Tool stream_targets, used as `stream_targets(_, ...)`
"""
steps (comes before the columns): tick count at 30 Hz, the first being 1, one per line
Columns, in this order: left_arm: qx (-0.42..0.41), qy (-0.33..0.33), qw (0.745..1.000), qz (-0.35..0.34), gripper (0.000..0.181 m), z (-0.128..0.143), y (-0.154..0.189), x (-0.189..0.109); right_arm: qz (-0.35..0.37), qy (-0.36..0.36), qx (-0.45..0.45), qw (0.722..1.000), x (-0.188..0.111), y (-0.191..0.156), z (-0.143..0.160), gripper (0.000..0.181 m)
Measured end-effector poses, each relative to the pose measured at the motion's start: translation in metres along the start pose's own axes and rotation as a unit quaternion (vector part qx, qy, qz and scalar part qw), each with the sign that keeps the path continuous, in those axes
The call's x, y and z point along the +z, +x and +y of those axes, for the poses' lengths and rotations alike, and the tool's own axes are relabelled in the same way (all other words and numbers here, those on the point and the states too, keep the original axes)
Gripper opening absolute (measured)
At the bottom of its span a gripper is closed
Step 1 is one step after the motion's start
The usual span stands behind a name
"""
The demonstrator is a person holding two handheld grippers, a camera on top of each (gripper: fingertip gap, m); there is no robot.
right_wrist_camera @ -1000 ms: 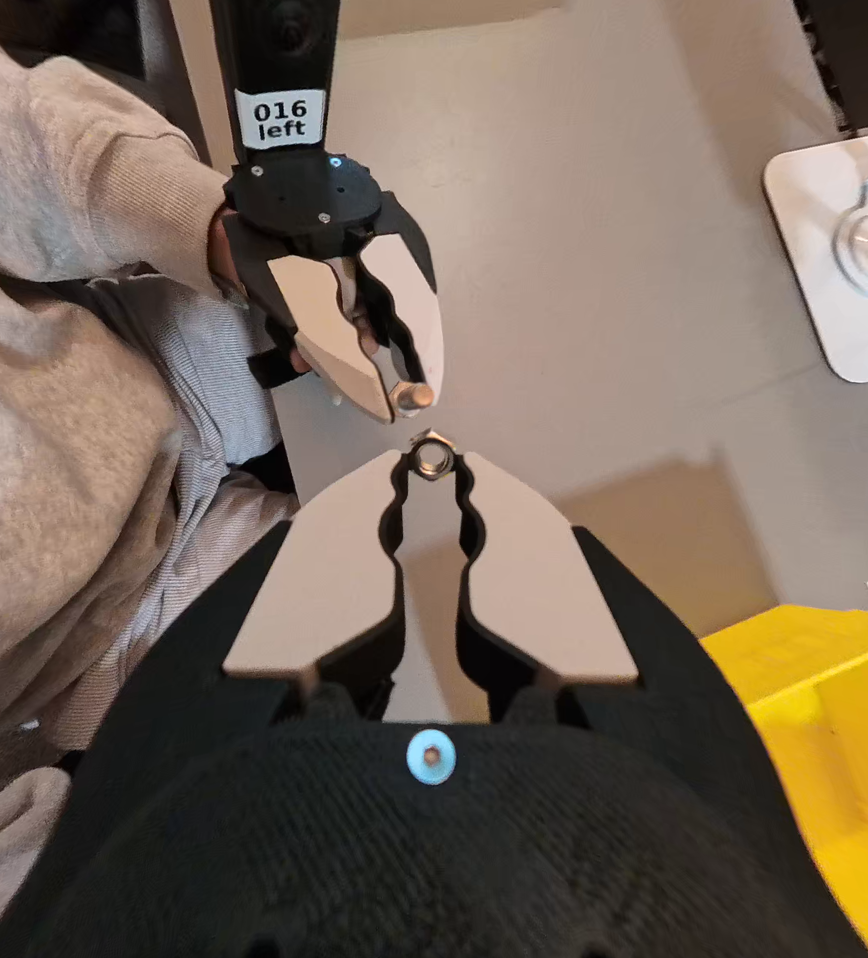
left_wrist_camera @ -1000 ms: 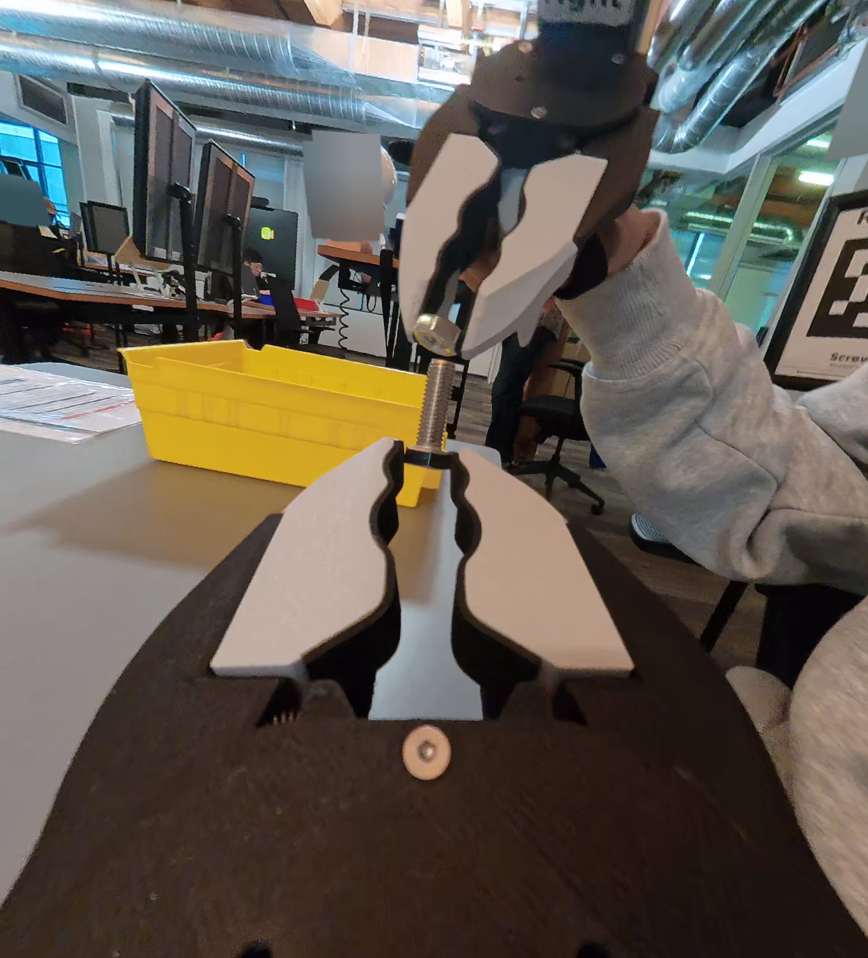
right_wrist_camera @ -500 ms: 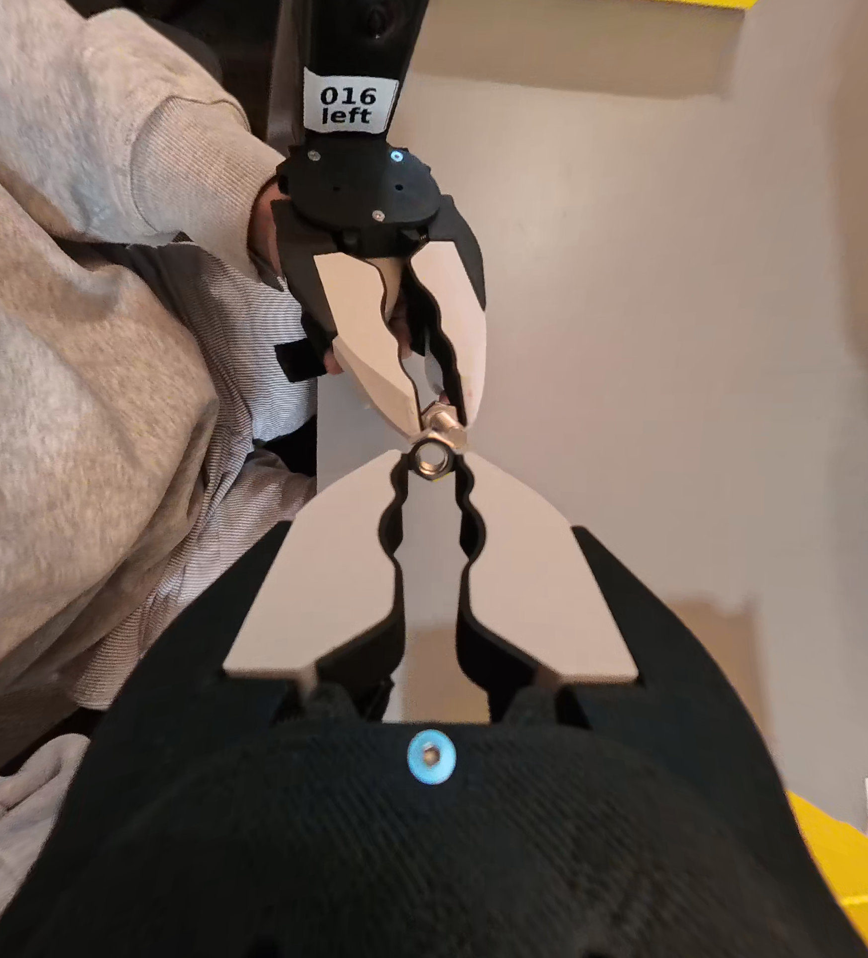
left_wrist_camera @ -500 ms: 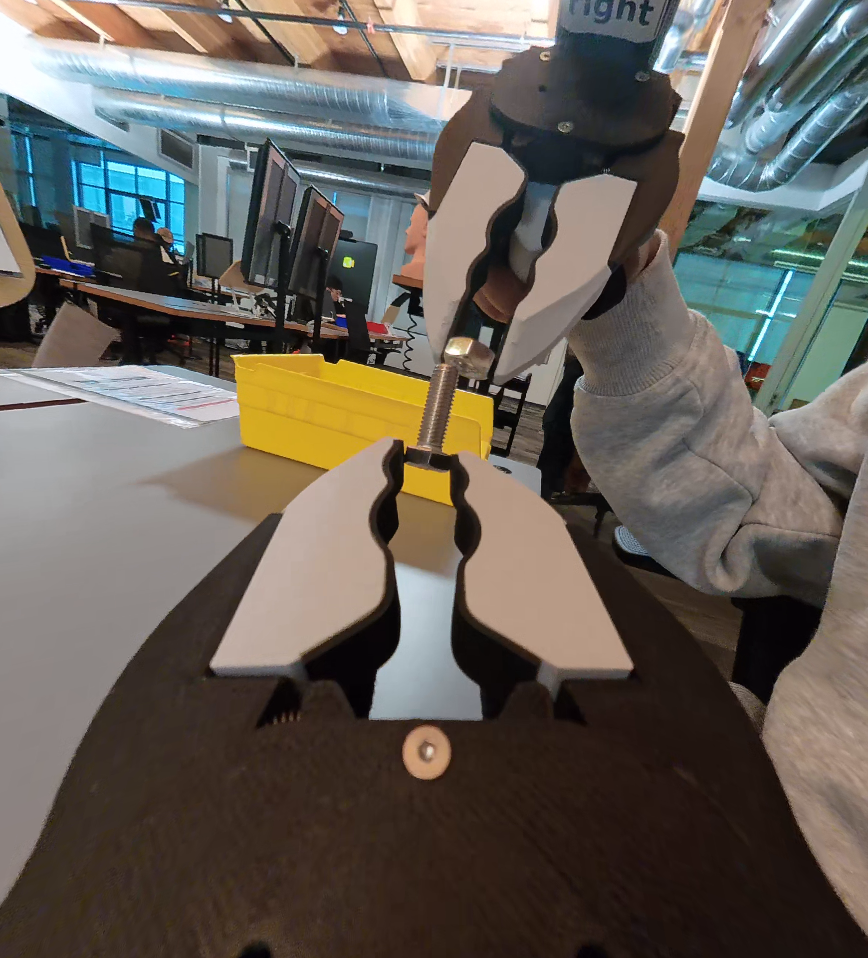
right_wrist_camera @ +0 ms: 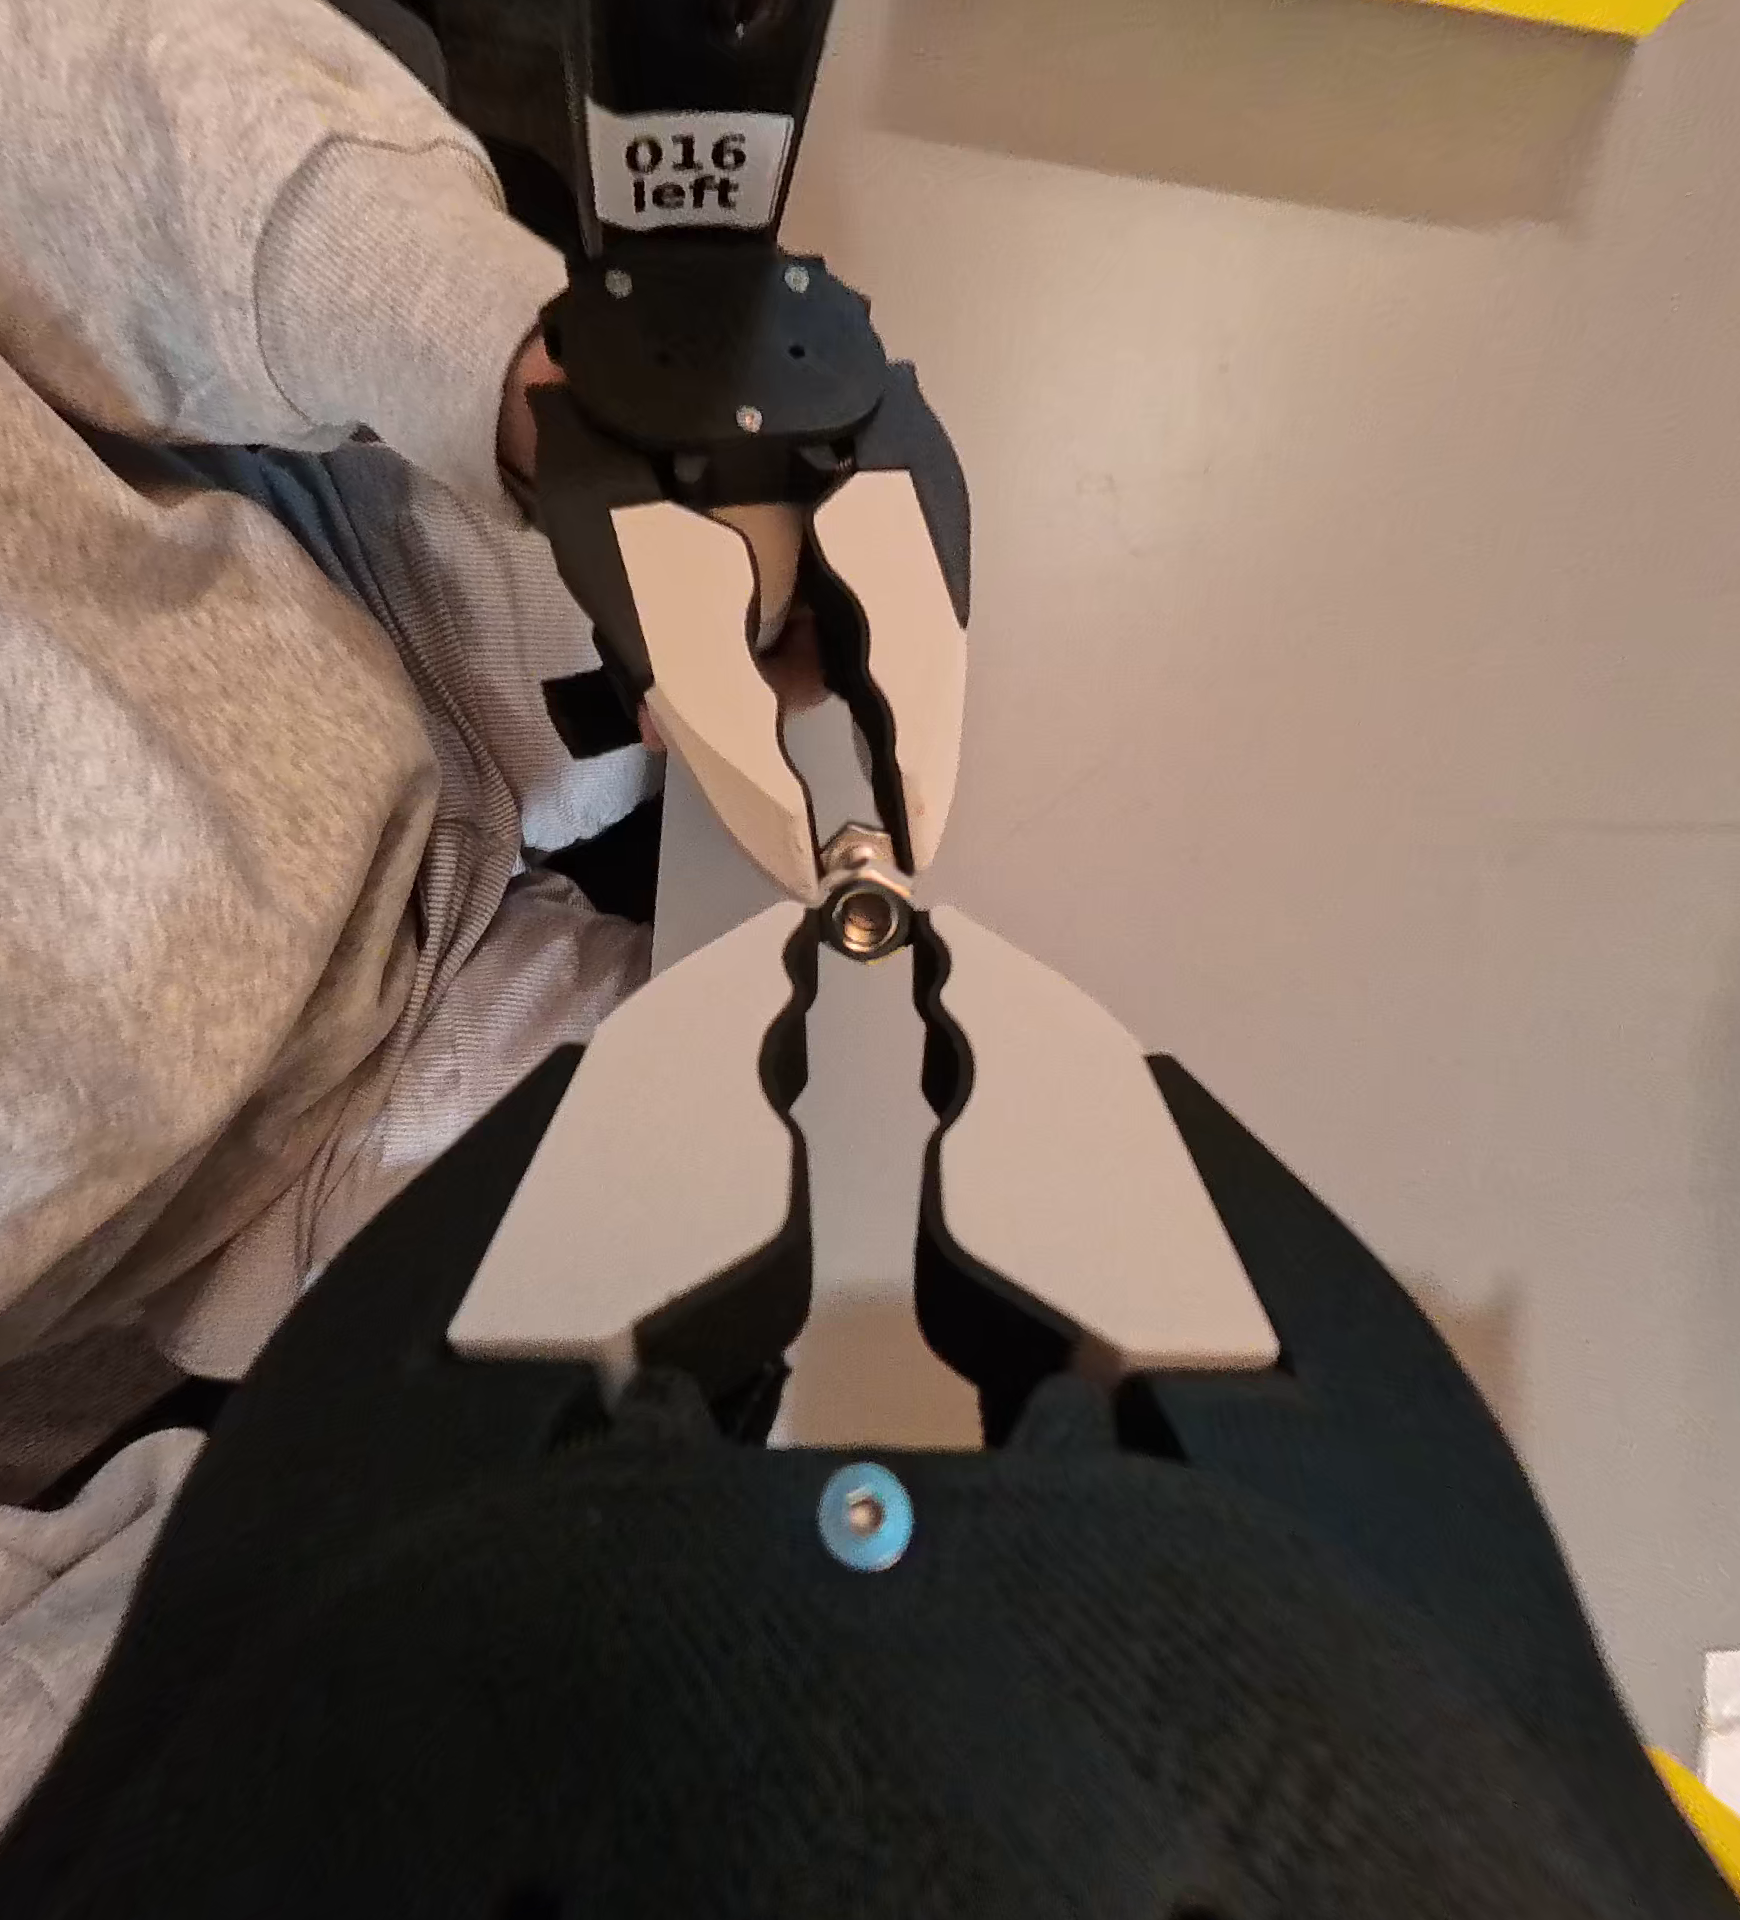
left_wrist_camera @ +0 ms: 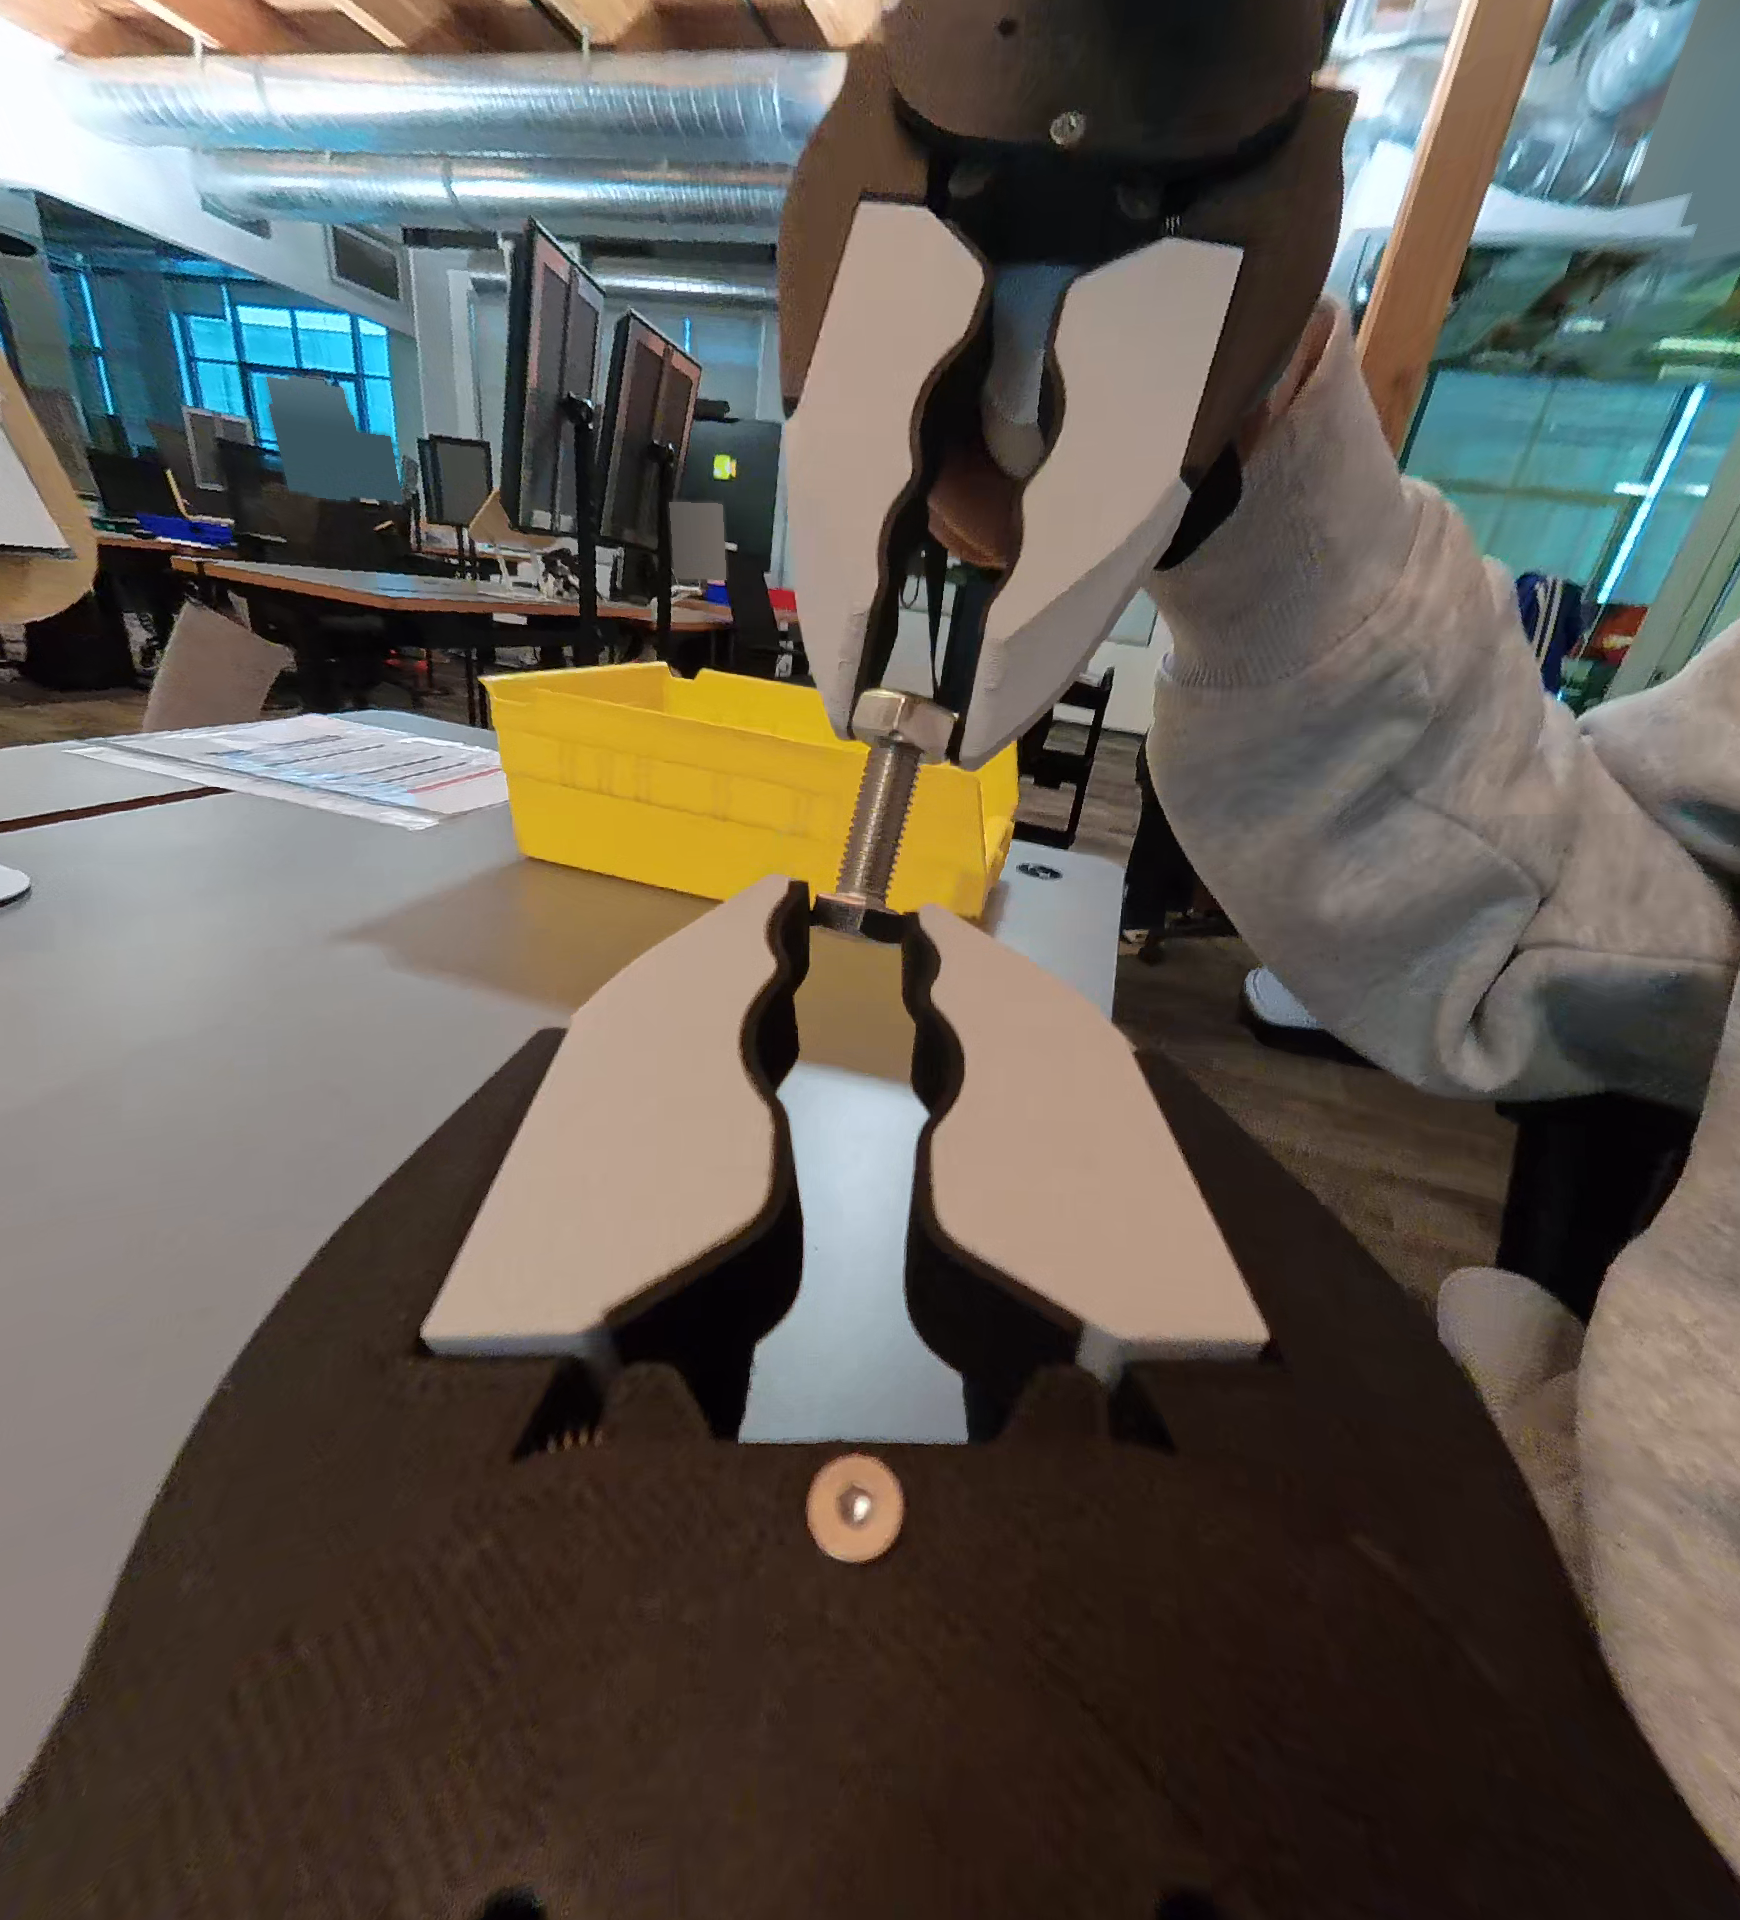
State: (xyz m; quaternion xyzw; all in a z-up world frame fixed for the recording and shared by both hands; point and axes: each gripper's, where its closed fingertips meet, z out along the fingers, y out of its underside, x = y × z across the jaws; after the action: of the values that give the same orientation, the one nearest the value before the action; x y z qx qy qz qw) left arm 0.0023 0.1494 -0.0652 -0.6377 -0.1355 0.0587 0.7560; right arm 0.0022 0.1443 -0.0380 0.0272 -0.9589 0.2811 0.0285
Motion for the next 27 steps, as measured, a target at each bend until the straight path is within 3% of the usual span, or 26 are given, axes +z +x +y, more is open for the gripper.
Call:
stream_targets(4, 0.003, -0.008, 1.000, 0.008, 0.019, 0.0046, 0.0056, 0.0050, -0.009, -0.032, 0.008, 0.999, 0.0010, -0.0049, 0.0110, 0.017)
stream_targets(27, 0.005, -0.020, 1.000, 0.002, 0.018, 0.0071, 0.0037, 0.0056, -0.011, -0.024, 0.003, 1.000, 0.0031, -0.0030, 0.0108, 0.017)
